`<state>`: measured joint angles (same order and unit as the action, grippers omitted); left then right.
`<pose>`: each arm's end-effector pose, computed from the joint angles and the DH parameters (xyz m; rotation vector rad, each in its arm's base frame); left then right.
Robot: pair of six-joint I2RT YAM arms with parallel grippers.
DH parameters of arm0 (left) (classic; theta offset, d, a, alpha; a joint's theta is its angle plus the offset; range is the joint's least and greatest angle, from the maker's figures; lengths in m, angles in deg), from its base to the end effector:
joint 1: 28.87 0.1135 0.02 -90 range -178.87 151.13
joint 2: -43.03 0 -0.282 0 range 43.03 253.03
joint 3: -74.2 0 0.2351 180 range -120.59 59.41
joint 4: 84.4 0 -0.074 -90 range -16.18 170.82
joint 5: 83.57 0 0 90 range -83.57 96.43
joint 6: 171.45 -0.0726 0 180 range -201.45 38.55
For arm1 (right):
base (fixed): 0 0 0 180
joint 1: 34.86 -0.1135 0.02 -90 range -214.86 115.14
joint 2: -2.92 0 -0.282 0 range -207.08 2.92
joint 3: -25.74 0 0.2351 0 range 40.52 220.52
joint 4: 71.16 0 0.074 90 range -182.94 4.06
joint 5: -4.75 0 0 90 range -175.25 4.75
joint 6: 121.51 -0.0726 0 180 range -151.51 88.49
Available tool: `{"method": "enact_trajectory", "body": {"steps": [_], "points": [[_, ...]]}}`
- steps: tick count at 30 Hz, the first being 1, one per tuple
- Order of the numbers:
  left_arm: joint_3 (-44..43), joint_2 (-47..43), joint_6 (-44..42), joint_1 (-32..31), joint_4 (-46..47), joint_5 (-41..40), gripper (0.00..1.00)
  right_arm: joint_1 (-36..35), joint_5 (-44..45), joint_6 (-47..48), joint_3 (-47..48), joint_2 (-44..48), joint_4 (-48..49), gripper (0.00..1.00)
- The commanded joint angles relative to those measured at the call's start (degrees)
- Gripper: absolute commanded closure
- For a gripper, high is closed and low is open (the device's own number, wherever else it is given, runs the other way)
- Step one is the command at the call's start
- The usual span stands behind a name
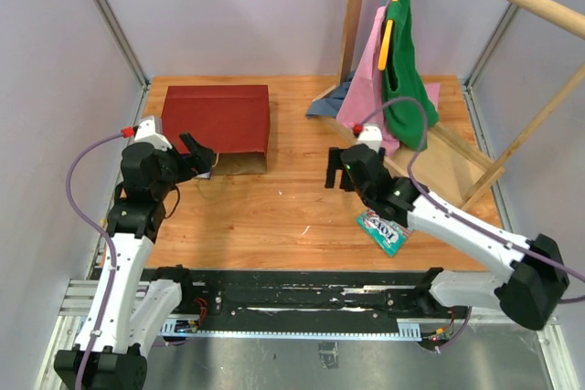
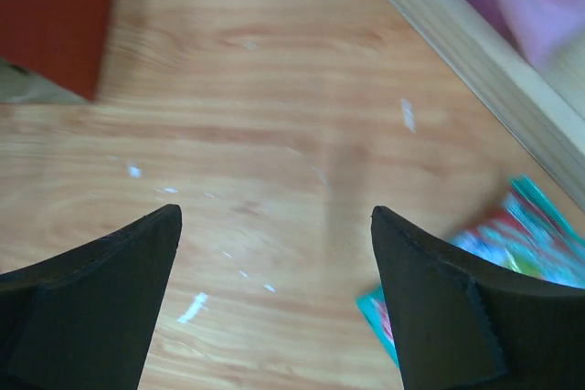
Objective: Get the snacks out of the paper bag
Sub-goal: Adjust the paper bag at the center of the board.
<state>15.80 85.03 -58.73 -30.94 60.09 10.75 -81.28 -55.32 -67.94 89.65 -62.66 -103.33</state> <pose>0.1740 -0.0118 0.3206 -0.2933 1.8975 -0.3640 0.2001 0.1577 0.2872 0.1138 2.0867 0.3156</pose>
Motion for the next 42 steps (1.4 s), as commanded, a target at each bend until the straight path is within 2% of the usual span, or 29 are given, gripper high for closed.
{"method": "enact_trajectory", "body": {"steps": [1, 7, 16, 18, 20, 24, 30, 35, 42], "points": [[-3.7, 0.1, -2.2, -0.2, -2.0, -4.7, 0.00, -0.9, -13.9, 13.3, 8.4, -8.6, 15.6, 0.16], [-3.6, -2.0, -2.2, -0.2, -2.9, -5.7, 0.00, -0.9, -23.7, 15.3, 29.0, -28.3, 12.9, 0.22], [-5.9, -3.0, -5.6, -0.2, -6.3, -13.5, 0.00, 1.4, -31.5, 11.4, 49.8, -49.8, 9.9, 0.38], [-5.7, -3.4, -5.9, -0.2, -6.5, -14.4, 0.00, 1.4, -31.9, 11.4, 53.2, -53.2, 8.5, 0.45], [-5.4, -3.5, -5.9, -0.2, -6.4, -14.2, 0.00, 1.4, -30.9, 11.6, 56.3, -55.9, 6.0, 0.48], [-4.7, -3.8, -5.7, -0.2, -6.4, -13.7, 0.00, 1.4, -29.1, 11.6, 57.5, -57.7, 5.4, 0.49], [-3.8, -3.5, -5.2, -0.2, -5.2, -12.4, 0.00, 1.7, -26.4, 11.7, 53.1, -55.1, 8.8, 0.49], [-2.9, -2.9, -4.9, -0.2, -4.3, -11.5, 0.00, 2.7, -25.6, 10.4, 53.3, -55.8, 7.5, 0.49], [-2.6, -3.1, -5.2, -0.2, -4.2, -11.7, 0.00, 4.1, -28.2, 6.4, 52.5, -57.0, 9.1, 0.56]]}}
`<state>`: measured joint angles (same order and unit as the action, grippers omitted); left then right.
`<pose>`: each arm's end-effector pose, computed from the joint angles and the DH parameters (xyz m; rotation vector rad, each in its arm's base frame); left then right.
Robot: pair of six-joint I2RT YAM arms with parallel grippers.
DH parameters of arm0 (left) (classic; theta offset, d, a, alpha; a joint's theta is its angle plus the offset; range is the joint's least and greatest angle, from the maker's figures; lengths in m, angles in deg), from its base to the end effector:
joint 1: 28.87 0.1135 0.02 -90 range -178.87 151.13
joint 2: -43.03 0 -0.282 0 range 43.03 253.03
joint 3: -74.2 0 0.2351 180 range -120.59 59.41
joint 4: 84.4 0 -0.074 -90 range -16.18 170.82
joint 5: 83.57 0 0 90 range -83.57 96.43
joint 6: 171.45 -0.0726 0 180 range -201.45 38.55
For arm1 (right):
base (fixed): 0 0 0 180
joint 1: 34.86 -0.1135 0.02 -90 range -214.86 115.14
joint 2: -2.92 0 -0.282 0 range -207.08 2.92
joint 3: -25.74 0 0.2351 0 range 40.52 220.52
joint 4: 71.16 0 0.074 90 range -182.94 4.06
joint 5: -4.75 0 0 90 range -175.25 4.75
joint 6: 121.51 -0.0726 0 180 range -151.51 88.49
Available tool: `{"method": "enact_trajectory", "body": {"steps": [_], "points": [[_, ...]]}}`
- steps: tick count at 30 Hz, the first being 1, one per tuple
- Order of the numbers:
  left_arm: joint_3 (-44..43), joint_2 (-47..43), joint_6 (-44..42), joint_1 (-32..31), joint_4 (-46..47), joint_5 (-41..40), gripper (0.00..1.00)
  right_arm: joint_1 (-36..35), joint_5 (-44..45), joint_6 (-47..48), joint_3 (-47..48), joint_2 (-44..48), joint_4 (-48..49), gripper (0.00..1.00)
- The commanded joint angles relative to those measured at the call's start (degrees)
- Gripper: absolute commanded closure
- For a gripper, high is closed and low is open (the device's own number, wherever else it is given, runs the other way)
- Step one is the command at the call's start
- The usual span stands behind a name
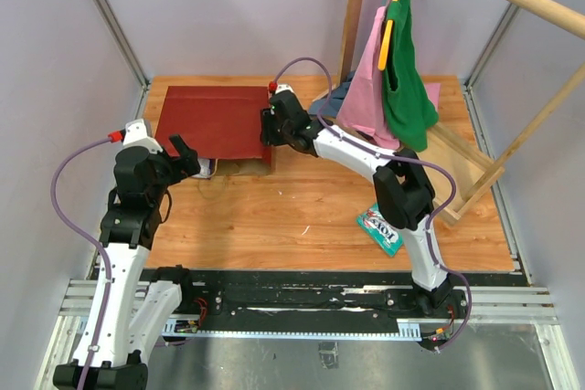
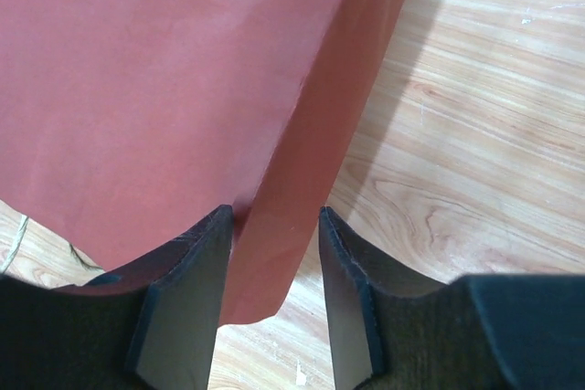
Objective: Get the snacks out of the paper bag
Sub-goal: Adjust the paper bag at the center of the board.
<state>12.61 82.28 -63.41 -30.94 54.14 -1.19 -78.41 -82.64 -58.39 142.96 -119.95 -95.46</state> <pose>0.1572 0.0040 0.3335 -0.3533 1.8699 -0.1116 0.3893 0.3655 0.2541 -0.2862 2.1507 0.6826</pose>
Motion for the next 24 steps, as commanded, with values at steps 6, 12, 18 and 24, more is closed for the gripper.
{"method": "enact_trajectory", "body": {"steps": [6, 12, 18, 24], "points": [[0.8, -0.2, -0.6, -0.2, 1.9, 0.2, 0.00, 1.7, -4.0, -5.8, -0.4, -1.0, 3.2, 0.73], [0.9, -0.4, -0.8, -0.2, 1.9, 0.3, 0.00, 1.8, -6.0, -7.2, -0.7, -1.3, 5.1, 0.54], [1.0, -0.5, -0.9, -0.2, 1.9, 0.4, 0.00, 1.9, -6.7, -8.5, -0.8, -2.1, 5.2, 0.44], [1.1, -0.6, -1.2, -0.2, 1.8, 0.3, 0.00, 2.1, -8.1, -10.9, -1.3, -3.1, 7.1, 0.52]]}}
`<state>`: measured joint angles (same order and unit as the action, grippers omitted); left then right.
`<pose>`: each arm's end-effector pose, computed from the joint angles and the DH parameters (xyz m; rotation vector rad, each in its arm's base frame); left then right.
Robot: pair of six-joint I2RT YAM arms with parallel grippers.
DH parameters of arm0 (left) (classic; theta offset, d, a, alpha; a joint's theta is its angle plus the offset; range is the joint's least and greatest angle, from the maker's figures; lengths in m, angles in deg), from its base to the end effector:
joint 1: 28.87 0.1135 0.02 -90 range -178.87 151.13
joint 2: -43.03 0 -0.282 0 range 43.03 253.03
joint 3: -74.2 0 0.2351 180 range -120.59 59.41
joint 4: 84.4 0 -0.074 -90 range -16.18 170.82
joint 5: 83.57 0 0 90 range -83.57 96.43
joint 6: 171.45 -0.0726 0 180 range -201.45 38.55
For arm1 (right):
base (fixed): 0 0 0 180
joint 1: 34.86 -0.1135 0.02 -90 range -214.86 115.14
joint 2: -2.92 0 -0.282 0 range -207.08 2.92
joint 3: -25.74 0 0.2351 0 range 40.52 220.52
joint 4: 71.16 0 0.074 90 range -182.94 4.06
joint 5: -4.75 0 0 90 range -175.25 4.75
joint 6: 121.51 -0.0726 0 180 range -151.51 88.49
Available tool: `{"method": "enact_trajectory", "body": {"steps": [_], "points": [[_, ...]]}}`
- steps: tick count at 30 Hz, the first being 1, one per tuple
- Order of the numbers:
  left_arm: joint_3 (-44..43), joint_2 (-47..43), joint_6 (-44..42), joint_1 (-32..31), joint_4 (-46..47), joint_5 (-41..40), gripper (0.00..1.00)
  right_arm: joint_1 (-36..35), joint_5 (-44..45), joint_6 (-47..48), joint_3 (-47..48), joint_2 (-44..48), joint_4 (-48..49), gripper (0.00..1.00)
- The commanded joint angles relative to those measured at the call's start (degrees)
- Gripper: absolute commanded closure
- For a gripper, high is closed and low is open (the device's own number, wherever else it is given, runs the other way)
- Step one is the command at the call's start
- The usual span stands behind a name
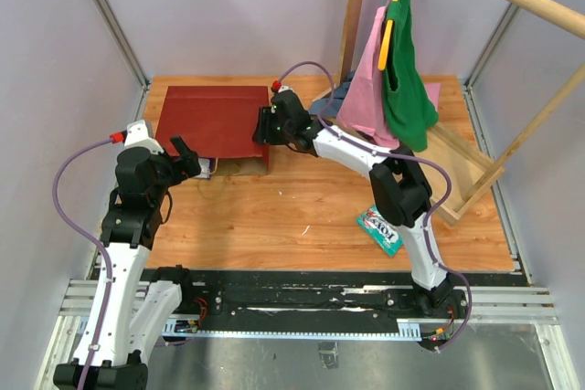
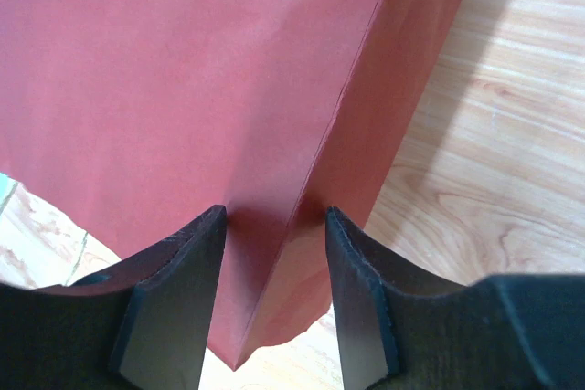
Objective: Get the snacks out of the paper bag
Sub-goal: Adjust the paper bag at the center of the board.
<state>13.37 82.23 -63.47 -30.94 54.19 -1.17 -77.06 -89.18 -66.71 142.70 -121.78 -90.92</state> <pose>0.1576 0.0039 0.3290 -0.3531 1.8815 -0.1090 0.3992 0.3687 0.2461 -0.1780 2.1685 0.8836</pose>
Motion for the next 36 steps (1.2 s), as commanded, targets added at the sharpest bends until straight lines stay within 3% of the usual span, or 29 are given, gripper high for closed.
{"method": "enact_trajectory", "body": {"steps": [1, 5, 10, 12, 19, 26, 32, 36], "points": [[0.3, -0.5, -1.2, -0.2, 1.8, 0.3, 0.00, 0.8, -1.7, -3.0, -1.1, -1.3, 2.8, 0.56], [0.4, -0.6, -1.4, -0.2, 1.8, 0.0, 0.00, 0.8, -1.4, -4.1, -1.7, -1.5, 4.0, 0.68], [0.5, -0.6, -1.4, -0.2, 2.0, -0.1, 0.00, 1.1, -1.0, -4.3, -2.2, -1.1, 4.5, 0.93], [0.7, -0.5, -1.3, -0.2, 2.2, -0.1, 0.00, 1.3, -0.9, -4.3, -2.2, -1.0, 4.5, 0.99], [0.8, 0.0, -1.2, -0.2, 2.6, 0.4, 0.00, 3.1, -2.0, -3.9, 1.8, -3.2, 3.5, 0.99], [0.1, 2.4, -1.4, -0.2, 2.4, 0.4, 0.00, 5.7, -5.8, 0.0, 15.2, -10.6, -1.7, 0.99], [-0.4, 5.7, -1.0, -0.2, 2.8, 2.1, 0.00, 10.6, -14.1, 2.1, 27.1, -17.8, -5.0, 0.99], [-0.9, 8.3, -0.8, -0.2, 3.3, 3.8, 0.00, 13.6, -15.6, 3.0, 31.0, -20.0, -4.7, 0.99]]}}
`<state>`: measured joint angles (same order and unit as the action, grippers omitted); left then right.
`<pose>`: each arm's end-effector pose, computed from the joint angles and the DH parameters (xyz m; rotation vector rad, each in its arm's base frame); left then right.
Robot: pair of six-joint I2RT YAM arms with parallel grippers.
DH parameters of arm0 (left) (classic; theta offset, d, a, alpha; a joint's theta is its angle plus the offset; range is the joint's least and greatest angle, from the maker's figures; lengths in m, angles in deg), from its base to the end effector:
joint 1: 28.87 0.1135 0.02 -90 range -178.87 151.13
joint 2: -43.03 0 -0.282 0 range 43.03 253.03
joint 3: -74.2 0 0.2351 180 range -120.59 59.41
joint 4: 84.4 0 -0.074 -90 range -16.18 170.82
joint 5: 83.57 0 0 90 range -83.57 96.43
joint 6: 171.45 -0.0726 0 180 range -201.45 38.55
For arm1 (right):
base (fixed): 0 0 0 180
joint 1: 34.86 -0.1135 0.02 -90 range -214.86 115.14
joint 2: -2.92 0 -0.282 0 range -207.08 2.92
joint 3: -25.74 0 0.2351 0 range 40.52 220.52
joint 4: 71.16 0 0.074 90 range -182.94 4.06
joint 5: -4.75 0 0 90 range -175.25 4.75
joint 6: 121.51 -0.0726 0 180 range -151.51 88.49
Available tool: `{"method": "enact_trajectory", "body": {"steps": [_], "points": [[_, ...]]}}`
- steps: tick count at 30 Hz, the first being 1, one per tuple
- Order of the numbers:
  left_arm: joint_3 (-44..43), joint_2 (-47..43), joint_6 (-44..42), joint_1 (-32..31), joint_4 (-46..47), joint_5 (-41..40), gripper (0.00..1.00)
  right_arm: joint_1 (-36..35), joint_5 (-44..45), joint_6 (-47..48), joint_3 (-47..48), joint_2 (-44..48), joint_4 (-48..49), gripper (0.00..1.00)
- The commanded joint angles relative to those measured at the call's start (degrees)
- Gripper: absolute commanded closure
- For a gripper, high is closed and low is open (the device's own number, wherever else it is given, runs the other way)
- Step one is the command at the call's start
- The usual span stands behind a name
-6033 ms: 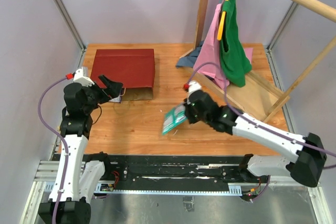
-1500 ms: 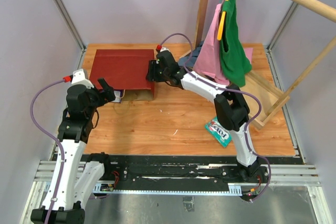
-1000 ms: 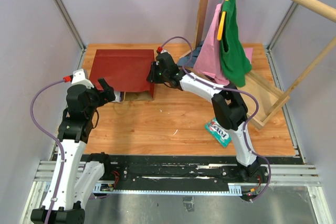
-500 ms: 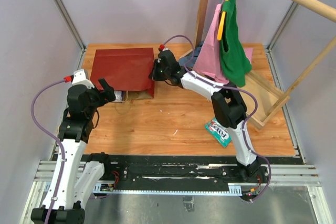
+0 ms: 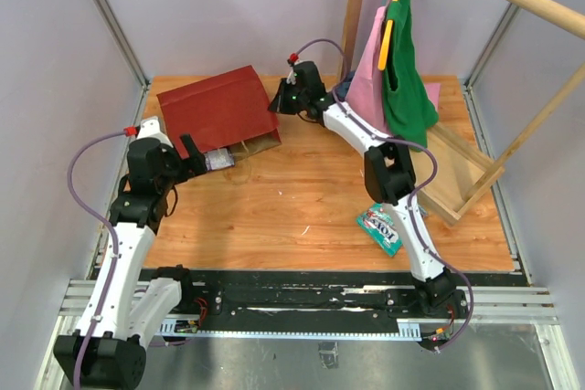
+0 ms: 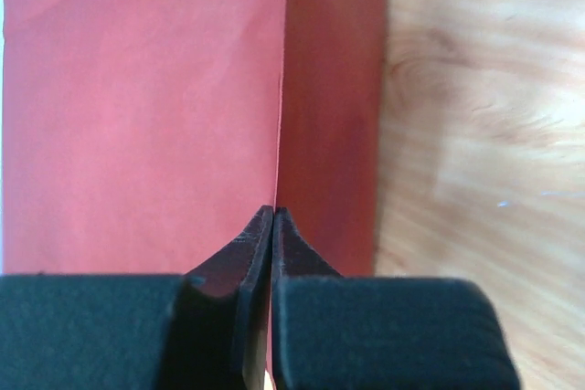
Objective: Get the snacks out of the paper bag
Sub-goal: Adjust the paper bag at the center of the board.
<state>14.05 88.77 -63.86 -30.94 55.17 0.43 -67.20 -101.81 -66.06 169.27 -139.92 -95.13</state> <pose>0.1824 0.0010 0.3098 -0.3388 1.9955 -0.1113 0.5058 0.3447 0.2299 -0.1609 2.1064 1.0184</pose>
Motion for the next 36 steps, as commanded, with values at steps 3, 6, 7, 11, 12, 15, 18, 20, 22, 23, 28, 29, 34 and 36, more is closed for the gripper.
{"method": "enact_trajectory", "body": {"steps": [3, 6, 7, 11, 12, 15, 18, 20, 22, 23, 28, 29, 34, 36], "points": [[-2.2, 3.4, 0.0, -0.2, 2.7, 3.7, 0.00, 5.6, -3.6, 3.5, 4.7, -2.4, 2.2, 0.92], [-2.5, 4.2, 0.6, -0.2, 3.0, 5.1, 0.00, 6.8, -6.6, 4.1, 6.9, -3.3, 3.2, 0.74], [-2.5, 4.3, 0.8, -0.2, 3.2, 5.3, 0.00, 7.0, -7.5, 4.3, 7.8, -3.3, 3.2, 0.62], [-2.4, 4.3, 0.7, -0.2, 2.8, 4.3, 0.00, 7.1, -11.0, 5.8, 6.2, 1.2, 3.5, 0.23], [-2.4, 4.2, 0.5, -0.2, 2.6, 3.7, 0.00, 7.1, -11.8, 6.4, 4.4, 3.1, 4.0, 0.19], [-1.6, 4.1, 0.0, -0.1, 2.8, 1.7, 0.00, 7.0, -13.8, 7.7, -3.2, 11.7, 6.4, 0.14], [-0.4, 5.9, 0.0, 4.7, 3.6, 5.7, 0.00, 6.8, -14.1, 9.2, -11.5, 19.7, 8.3, 0.13], [-1.3, 7.7, 0.4, 6.4, 2.9, 5.1, 0.00, 6.8, -14.4, 9.2, -17.2, 24.2, 9.7, 0.13], [-3.2, 9.4, 0.7, 6.5, 2.2, 3.1, 0.00, 6.7, -14.9, 9.0, -22.9, 28.4, 11.3, 0.12], [-4.1, 10.2, 0.6, 6.5, 2.0, 1.8, 0.00, 6.7, -15.1, 9.0, -25.4, 30.4, 11.9, 0.12], [-9.9, 14.4, 0.8, 6.5, 0.5, -0.1, 0.00, 6.7, -16.2, 10.0, -35.6, 38.2, 13.0, 0.09], [-10.3, 14.9, 0.9, 6.5, 0.9, 0.2, 0.00, 6.7, -16.1, 10.3, -38.5, 39.9, 13.8, 0.08], [-11.8, 18.8, -1.7, 6.5, -0.5, -10.5, 0.00, 6.7, -15.5, 9.1, -49.9, 47.8, 20.8, 0.01], [-12.7, 20.8, -2.3, 6.5, -1.4, -13.8, 0.00, 6.6, -15.9, 8.1, -53.7, 49.6, 23.6, 0.01]]}}
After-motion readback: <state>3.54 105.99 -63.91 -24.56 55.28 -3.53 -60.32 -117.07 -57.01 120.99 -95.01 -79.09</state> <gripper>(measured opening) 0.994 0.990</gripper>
